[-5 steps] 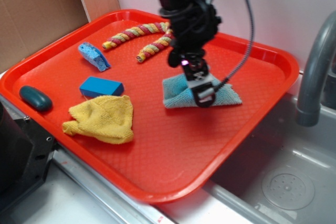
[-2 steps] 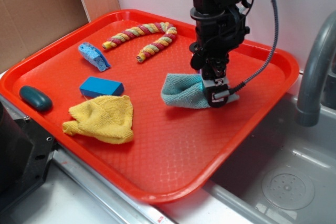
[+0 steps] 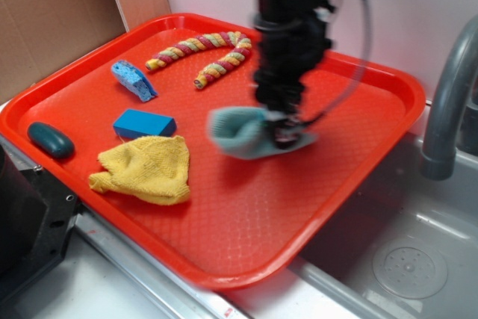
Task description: Grab the blue cloth.
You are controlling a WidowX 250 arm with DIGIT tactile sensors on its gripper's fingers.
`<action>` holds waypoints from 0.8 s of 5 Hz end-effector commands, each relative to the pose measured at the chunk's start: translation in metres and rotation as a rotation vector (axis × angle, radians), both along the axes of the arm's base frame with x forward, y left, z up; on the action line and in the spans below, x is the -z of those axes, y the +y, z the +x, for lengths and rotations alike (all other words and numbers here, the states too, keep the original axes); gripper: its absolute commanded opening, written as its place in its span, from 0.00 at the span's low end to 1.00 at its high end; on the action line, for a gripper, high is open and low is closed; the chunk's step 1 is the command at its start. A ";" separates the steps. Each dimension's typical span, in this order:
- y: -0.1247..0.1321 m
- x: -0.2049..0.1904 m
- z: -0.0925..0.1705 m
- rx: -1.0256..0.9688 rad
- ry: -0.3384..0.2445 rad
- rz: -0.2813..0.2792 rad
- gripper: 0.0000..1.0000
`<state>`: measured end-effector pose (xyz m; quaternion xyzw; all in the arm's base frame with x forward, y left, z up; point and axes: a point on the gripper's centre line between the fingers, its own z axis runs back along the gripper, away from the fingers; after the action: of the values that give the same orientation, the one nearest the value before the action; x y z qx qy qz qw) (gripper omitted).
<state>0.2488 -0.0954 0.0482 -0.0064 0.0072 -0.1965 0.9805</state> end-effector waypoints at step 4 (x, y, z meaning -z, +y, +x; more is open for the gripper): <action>0.138 -0.116 -0.042 -0.751 -0.191 0.044 0.00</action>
<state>0.2074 0.0574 0.1511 0.0297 -0.0614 0.1730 0.9826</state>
